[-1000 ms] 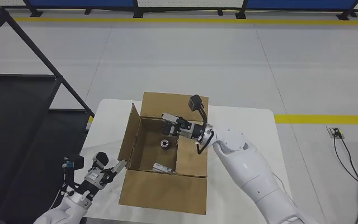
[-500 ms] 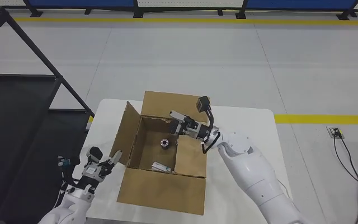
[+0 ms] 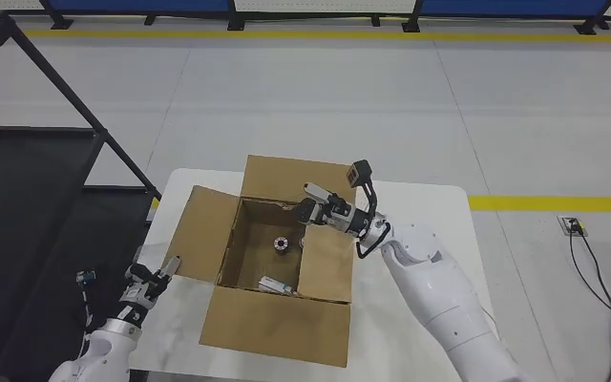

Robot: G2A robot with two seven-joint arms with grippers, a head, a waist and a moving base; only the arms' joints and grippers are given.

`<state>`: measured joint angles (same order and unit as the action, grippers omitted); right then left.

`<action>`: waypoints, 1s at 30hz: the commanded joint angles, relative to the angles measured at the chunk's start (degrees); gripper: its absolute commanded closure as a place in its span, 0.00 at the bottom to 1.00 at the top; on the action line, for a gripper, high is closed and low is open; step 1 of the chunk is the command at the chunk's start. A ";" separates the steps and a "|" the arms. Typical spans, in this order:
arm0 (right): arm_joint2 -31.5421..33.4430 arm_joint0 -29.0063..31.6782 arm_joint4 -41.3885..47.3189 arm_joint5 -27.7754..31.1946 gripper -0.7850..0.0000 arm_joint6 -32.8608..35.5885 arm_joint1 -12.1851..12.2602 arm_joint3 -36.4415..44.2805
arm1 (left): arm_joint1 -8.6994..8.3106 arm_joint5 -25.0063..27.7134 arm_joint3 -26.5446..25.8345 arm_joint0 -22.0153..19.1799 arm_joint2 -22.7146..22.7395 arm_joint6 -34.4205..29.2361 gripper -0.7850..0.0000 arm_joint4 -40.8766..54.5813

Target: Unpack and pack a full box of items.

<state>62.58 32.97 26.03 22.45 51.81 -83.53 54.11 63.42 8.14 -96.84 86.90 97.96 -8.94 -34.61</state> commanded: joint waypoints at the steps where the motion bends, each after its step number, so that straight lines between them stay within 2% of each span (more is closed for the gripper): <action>1: 0.70 0.68 1.34 1.37 0.00 1.61 0.18 0.91 | -0.04 0.60 1.33 -0.48 -0.58 -1.34 0.00 -0.91; 8: 3.00 2.91 3.59 2.90 0.00 4.97 0.97 3.56 | 0.02 1.18 4.15 -1.68 -1.63 -1.40 0.00 -3.25; 14: 4.34 4.50 4.27 2.98 0.00 5.51 1.48 5.27 | 0.01 1.71 1.80 -0.75 0.53 0.41 0.00 -2.10; 19: 5.60 6.19 3.47 3.60 0.00 5.09 2.03 7.53 | 0.09 2.83 -6.11 3.01 3.71 4.02 0.00 -0.93; 24: 8.46 9.14 1.55 4.52 0.00 3.07 3.01 11.29 | 0.24 4.93 -17.19 6.77 5.56 4.56 0.00 1.19; 27: 11.35 12.08 0.15 5.45 0.00 1.88 3.88 14.67 | 0.18 6.71 -22.94 7.82 5.06 0.90 0.00 2.69; 30: 15.15 16.14 -0.31 6.27 0.00 1.08 4.89 18.63 | 0.05 6.02 -25.47 6.21 1.89 -6.60 0.00 5.42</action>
<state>76.20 47.50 25.74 28.55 53.04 -79.00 71.26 63.53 14.54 -121.73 94.09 101.56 -11.64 -31.05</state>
